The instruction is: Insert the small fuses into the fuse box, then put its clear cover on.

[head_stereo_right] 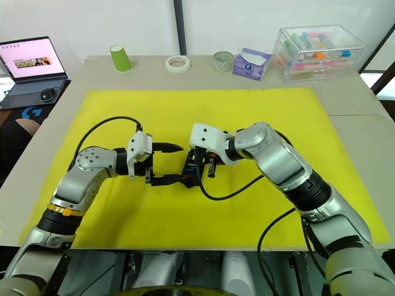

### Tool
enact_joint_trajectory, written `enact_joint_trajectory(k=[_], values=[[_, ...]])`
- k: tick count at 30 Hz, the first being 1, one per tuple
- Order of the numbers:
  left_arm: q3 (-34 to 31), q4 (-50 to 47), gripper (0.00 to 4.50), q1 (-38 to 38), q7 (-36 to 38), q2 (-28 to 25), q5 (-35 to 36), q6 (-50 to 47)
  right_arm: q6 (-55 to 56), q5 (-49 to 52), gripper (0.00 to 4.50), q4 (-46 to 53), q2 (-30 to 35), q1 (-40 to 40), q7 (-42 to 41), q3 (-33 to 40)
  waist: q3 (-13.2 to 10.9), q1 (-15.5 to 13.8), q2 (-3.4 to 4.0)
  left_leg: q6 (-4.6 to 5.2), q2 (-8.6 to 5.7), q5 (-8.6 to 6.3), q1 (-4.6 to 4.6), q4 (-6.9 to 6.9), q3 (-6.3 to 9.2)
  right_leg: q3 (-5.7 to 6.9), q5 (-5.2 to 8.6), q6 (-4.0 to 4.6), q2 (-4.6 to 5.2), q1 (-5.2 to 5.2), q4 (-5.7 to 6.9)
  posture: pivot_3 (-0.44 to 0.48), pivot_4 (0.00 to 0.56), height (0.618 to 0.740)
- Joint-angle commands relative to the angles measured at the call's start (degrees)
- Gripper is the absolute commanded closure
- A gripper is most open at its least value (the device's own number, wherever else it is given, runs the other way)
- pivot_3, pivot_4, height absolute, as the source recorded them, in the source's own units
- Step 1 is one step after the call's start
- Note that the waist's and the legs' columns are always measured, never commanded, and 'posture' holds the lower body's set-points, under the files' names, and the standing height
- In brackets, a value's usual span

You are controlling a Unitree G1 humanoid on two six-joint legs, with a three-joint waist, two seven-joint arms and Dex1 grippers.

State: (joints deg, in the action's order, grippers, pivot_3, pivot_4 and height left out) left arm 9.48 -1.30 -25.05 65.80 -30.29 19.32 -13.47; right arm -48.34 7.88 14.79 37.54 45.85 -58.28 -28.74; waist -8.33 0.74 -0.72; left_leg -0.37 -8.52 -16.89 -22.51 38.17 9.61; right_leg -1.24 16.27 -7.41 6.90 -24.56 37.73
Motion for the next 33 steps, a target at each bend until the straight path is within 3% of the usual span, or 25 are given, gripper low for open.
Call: enact_joint_trajectory(k=[1, 31, 33], values=[[-0.4, -1.8, 0.03, -0.1, -0.3, 0.1, 0.2, 0.4, 0.8, -0.3, 4.5, 0.2, 0.0, 1.1, -1.4, -0.5, 0.0, 0.0, 0.0, 0.0, 0.0, 0.0, 0.0, 0.0, 0.0, 0.0, 0.0, 0.0, 0.0, 0.0, 0.0, 0.0, 0.15, 0.74], [0.1, -1.2, 0.03, -0.6, -0.5, -0.1, -0.2, 1.0, -0.7, -2.2, 4.5, -0.2, -1.1, 0.7, -0.9, -1.0, 0.0, 0.0, 0.0, 0.0, 0.0, 0.0, 0.01, 0.01, 0.0, 0.0, 0.0, 0.0, -0.01, 0.0, 0.01, 0.0, 0.15, 0.74], [0.0, -1.2, 0.0, -0.6, -0.5, -0.1, -0.2, 1.0, -0.6, -1.8, 4.0, 0.2, -1.2, 0.6, -0.9, -0.5, 0.0, 0.0, 0.0, 0.0, 0.0, 0.0, 0.01, 0.01, 0.0, 0.0, 0.0, 0.0, 0.0, 0.0, 0.01, 0.0, 0.15, 0.74]])
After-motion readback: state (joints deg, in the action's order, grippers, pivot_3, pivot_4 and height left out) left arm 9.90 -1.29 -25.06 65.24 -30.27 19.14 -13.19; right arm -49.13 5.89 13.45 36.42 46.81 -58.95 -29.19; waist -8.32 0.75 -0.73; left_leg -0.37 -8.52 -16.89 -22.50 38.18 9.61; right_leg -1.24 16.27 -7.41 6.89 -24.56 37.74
